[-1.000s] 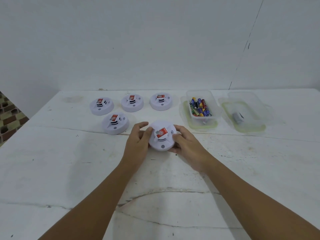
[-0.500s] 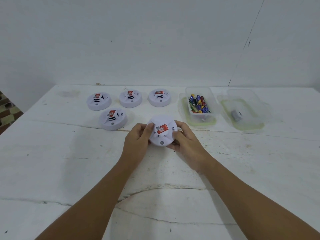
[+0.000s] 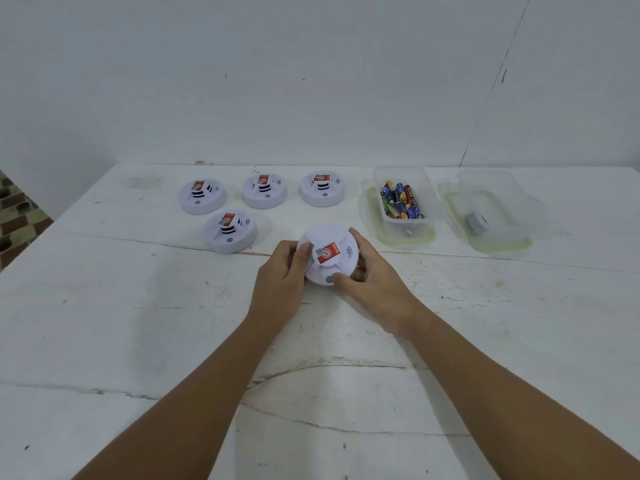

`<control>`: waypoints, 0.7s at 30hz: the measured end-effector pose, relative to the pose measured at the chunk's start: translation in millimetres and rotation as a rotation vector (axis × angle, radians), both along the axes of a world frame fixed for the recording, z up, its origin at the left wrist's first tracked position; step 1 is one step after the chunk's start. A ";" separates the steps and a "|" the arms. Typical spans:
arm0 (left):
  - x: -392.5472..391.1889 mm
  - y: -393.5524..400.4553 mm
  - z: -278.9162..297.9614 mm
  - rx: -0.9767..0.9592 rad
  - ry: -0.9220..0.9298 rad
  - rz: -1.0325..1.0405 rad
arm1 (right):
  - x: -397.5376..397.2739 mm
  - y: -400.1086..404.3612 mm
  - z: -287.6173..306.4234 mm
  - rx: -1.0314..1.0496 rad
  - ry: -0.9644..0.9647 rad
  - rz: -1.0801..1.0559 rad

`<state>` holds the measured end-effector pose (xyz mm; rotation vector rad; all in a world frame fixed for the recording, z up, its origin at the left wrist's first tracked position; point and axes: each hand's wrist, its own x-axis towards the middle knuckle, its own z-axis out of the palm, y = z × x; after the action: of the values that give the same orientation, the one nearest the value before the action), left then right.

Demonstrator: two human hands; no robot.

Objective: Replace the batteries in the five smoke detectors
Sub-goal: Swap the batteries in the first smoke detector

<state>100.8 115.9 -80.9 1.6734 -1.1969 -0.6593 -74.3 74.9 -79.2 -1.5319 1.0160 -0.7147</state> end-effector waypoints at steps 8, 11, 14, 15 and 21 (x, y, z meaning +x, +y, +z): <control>-0.7 1.9 -1.6 -0.001 -0.064 -0.028 | -2.6 0.4 2.2 -0.030 0.043 -0.006; -0.5 1.1 -1.5 0.002 -0.081 -0.032 | -3.1 -0.9 1.5 -0.059 0.056 0.002; -0.3 0.7 -1.9 0.005 -0.076 -0.032 | -2.5 -2.5 1.2 -0.063 0.064 0.005; -0.5 0.8 -2.2 0.005 -0.073 -0.033 | -2.5 -2.6 1.2 -0.062 0.067 0.005; 0.7 0.5 -3.2 0.009 -0.076 -0.033 | -2.1 -2.5 0.2 -0.063 0.069 0.011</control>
<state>101.4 116.4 -84.1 1.7025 -1.2789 -0.6270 -76.4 72.4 -79.0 -1.6253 1.0442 -0.6957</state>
